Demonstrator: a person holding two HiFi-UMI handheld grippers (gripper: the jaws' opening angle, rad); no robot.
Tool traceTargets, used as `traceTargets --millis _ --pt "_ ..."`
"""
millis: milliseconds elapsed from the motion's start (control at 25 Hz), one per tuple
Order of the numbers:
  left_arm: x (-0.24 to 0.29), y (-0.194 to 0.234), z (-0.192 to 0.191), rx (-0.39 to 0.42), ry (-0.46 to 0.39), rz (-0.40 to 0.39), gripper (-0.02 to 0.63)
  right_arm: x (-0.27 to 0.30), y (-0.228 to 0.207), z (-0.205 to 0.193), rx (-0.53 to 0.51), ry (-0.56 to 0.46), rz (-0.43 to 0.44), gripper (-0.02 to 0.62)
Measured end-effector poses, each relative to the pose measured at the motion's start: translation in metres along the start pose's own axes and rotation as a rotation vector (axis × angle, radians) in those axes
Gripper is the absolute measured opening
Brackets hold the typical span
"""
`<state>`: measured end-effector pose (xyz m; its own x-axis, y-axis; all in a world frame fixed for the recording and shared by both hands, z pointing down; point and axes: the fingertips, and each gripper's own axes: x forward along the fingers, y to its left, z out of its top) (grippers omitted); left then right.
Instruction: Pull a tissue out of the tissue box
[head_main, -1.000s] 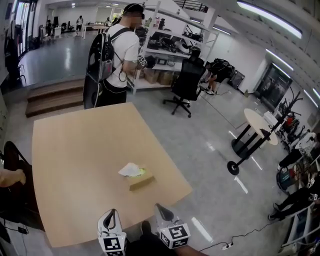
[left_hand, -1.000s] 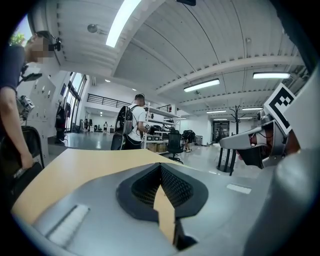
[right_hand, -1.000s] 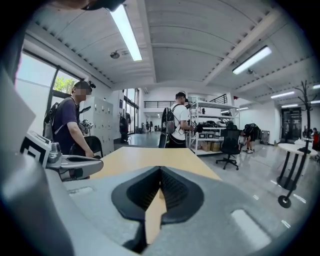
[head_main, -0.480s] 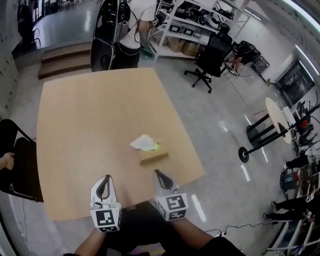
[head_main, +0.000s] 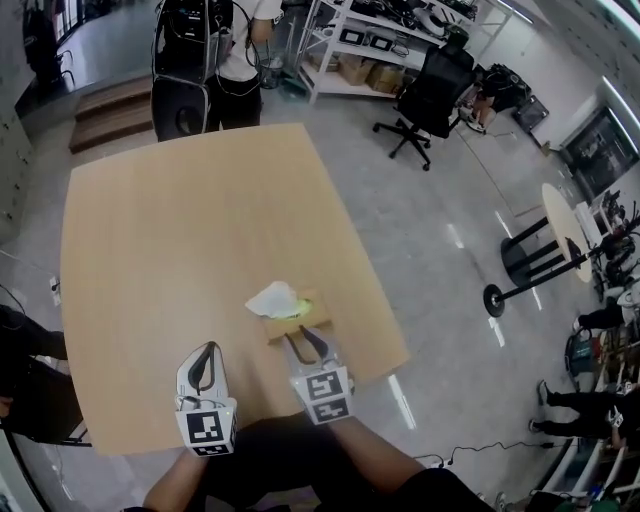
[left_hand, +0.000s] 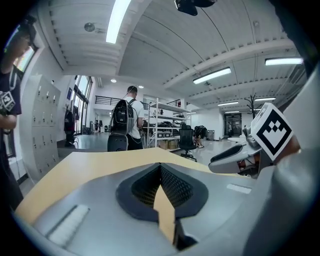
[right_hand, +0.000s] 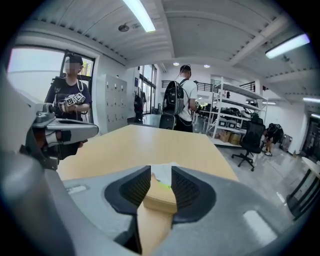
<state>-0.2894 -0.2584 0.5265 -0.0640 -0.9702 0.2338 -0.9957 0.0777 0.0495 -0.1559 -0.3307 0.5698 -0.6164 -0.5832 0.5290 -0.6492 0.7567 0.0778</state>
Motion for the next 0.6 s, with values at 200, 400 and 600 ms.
traceTargets --millis 200,400,600 --pt "0.028 -0.006 -0.002 0.025 0.028 0.014 0.018 0.037 -0.023 -0.006 -0.024 0.062 0.023 0.155" --pt "0.05 0.001 -0.004 0.026 0.053 0.033 0.018 0.072 -0.029 -0.006 -0.041 0.121 0.057 0.186" --pt "0.069 -0.002 -0.003 0.014 0.073 0.05 0.018 0.095 -0.031 -0.025 -0.065 0.202 0.096 0.19"
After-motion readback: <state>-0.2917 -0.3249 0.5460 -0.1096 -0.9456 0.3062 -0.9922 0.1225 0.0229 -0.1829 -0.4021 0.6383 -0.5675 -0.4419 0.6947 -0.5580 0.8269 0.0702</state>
